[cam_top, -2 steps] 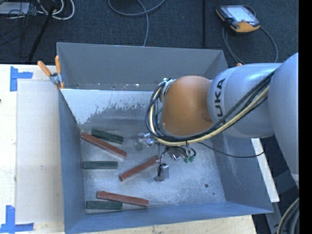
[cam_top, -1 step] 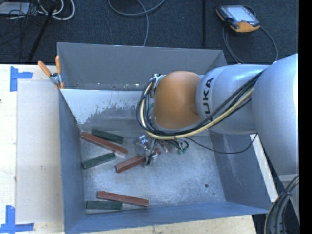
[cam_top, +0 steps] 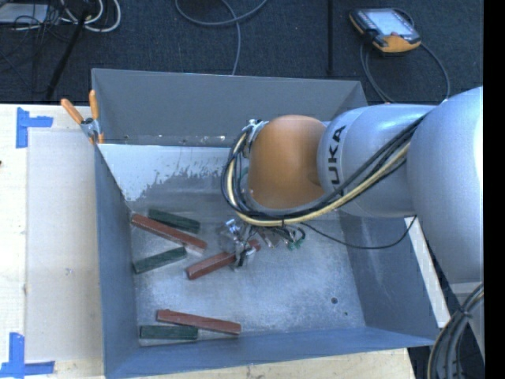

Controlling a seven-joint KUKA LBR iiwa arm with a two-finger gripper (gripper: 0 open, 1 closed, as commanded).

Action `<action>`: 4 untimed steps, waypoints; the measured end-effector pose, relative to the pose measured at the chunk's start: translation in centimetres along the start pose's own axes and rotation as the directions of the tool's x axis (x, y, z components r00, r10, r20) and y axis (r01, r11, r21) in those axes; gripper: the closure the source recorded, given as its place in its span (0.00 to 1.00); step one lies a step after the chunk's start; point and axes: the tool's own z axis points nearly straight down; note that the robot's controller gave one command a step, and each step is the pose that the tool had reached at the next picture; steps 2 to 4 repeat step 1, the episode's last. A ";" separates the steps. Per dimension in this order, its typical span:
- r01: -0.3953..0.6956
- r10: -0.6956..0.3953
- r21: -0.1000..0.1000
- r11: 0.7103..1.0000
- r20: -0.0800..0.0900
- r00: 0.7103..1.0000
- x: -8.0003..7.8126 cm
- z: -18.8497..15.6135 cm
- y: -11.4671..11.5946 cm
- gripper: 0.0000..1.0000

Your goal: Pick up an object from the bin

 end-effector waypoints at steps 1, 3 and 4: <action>-0.061 0.061 0.003 0.998 0.005 0.998 1.1 -16.8 -2.8 1.00; -0.061 0.061 0.003 0.998 0.005 0.998 1.1 -16.8 -2.8 1.00; -0.061 0.061 0.003 0.998 0.005 0.998 1.1 -16.8 -2.8 1.00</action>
Offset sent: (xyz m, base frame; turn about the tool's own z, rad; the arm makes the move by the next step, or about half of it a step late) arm 0.0000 0.0000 0.0000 0.0000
